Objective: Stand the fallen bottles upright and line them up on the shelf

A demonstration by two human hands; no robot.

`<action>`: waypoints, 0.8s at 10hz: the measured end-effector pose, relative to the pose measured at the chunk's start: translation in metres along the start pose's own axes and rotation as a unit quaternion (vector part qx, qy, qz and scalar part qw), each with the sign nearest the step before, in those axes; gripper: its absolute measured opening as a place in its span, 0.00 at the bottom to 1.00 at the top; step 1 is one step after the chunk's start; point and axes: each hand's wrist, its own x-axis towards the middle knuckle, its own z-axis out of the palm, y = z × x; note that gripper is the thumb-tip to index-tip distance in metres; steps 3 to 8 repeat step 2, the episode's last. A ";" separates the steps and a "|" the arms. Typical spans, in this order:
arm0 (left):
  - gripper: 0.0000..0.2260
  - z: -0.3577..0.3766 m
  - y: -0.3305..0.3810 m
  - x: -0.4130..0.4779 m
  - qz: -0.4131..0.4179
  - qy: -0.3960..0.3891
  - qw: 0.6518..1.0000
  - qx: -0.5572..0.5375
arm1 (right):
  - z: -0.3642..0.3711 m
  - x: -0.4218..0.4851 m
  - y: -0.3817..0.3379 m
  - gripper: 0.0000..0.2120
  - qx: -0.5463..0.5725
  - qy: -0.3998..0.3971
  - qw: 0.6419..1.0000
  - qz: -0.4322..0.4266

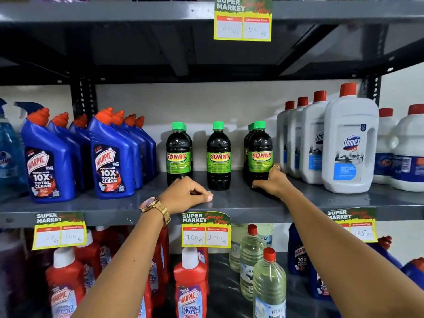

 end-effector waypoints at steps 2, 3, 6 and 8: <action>0.10 0.000 0.001 -0.001 0.005 0.008 1.000 0.006 | -0.006 -0.014 -0.006 0.48 0.071 0.001 0.997 0.005; 0.10 0.000 0.001 -0.001 0.005 0.008 1.000 0.006 | -0.006 -0.014 -0.006 0.48 0.071 0.001 0.997 0.005; 0.10 0.000 0.001 -0.001 0.005 0.008 1.000 0.006 | -0.006 -0.014 -0.006 0.48 0.071 0.001 0.997 0.005; 0.10 0.000 0.001 -0.001 0.005 0.008 1.000 0.006 | -0.006 -0.014 -0.006 0.48 0.071 0.001 0.997 0.005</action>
